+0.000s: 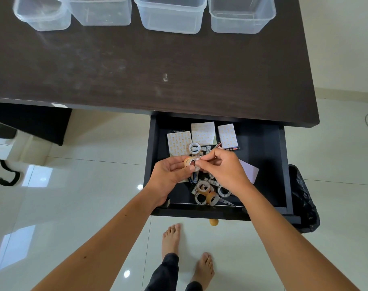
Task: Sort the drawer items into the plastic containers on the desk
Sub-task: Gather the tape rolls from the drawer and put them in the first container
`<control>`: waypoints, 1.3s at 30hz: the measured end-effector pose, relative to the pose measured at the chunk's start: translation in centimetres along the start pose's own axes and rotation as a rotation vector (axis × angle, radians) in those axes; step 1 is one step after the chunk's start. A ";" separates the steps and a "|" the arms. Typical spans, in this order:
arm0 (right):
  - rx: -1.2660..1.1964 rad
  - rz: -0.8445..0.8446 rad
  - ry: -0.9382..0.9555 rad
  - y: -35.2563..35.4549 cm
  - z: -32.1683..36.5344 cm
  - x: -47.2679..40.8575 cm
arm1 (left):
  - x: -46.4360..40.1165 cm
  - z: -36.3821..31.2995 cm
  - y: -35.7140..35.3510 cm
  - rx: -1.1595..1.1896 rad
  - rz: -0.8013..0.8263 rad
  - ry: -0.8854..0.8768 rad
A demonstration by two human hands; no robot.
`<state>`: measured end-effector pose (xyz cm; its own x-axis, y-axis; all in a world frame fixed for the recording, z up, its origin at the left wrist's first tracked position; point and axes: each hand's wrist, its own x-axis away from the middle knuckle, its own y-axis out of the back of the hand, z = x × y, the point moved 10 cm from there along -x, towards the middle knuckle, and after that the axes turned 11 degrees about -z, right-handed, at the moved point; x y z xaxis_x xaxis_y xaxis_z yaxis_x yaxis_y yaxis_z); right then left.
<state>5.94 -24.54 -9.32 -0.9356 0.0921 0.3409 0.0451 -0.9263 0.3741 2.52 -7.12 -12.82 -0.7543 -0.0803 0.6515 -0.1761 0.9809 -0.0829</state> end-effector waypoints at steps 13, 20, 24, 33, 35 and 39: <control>0.367 -0.021 0.295 -2.2 1.6 -5.3 | 0.3 -0.5 0.3 0.070 -0.044 -0.012; 0.383 -0.091 0.296 -1.4 1.4 -5.3 | 0.2 -0.2 0.4 0.064 -0.045 0.000; 0.186 -0.162 0.142 1.6 0.6 -4.6 | 0.2 -0.5 0.3 0.071 -0.045 -0.012; -0.071 0.039 0.037 1.8 1.5 -0.8 | 0.4 -1.2 -0.2 0.076 -0.022 -0.047; -0.085 0.034 0.042 1.6 1.6 -0.6 | 0.6 -1.6 -0.4 0.078 0.006 -0.063; -0.134 0.025 0.038 1.4 1.6 -0.6 | 0.7 -2.2 -0.4 0.058 0.013 -0.113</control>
<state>7.12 -25.33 -7.66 -0.9474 0.0570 0.3148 0.0236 -0.9689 0.2465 3.51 -7.14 -10.67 -0.8226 -0.0905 0.5614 -0.1997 0.9704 -0.1362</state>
